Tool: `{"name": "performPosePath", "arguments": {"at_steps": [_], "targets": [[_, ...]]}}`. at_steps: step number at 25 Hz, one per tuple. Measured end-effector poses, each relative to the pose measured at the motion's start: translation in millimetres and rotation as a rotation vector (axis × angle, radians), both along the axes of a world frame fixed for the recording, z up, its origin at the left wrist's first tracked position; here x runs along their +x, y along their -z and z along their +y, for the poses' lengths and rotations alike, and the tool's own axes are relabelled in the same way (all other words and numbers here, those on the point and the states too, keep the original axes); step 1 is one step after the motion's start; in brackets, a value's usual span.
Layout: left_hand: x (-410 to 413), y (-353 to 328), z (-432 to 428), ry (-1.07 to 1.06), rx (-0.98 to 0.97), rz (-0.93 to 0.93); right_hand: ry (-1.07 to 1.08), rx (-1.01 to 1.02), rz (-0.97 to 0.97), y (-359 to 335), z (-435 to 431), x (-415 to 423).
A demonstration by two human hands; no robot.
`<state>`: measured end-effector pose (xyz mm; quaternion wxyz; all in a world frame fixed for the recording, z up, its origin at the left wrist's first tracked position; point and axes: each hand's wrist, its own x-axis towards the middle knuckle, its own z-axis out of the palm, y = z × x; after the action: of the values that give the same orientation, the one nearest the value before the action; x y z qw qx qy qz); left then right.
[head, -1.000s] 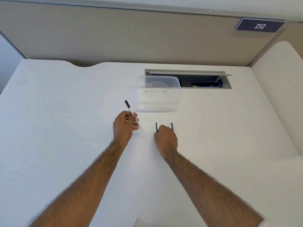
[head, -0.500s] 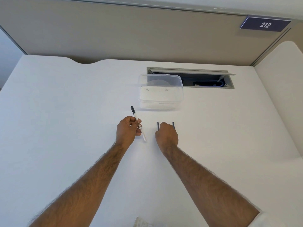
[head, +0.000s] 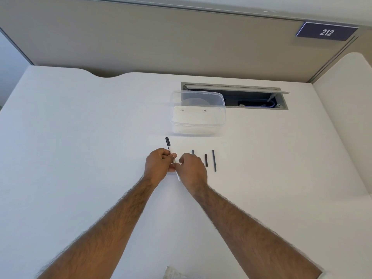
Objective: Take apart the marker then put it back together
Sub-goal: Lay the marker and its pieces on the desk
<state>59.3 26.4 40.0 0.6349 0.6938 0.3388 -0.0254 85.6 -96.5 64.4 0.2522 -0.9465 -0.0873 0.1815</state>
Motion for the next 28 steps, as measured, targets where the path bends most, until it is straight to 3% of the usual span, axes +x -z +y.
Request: {"name": "performPosePath", "arguments": {"at_steps": [5,12,20,28], "targets": [[1.0,0.4,-2.1,0.061,-0.038,0.051,0.127,0.074,0.086,6.6,8.2,-1.9],[12.2,0.0,-9.1,0.064,0.095,0.129,0.204,0.084,0.112,13.9,11.1,-0.2],[21.9,-5.0,-19.3,0.098,0.286,0.164,0.174,0.014,0.105,15.5,16.4,3.5],[22.2,1.6,-22.2,0.116,0.323,0.175,0.171,0.06,0.096,16.5,9.3,2.9]]}}
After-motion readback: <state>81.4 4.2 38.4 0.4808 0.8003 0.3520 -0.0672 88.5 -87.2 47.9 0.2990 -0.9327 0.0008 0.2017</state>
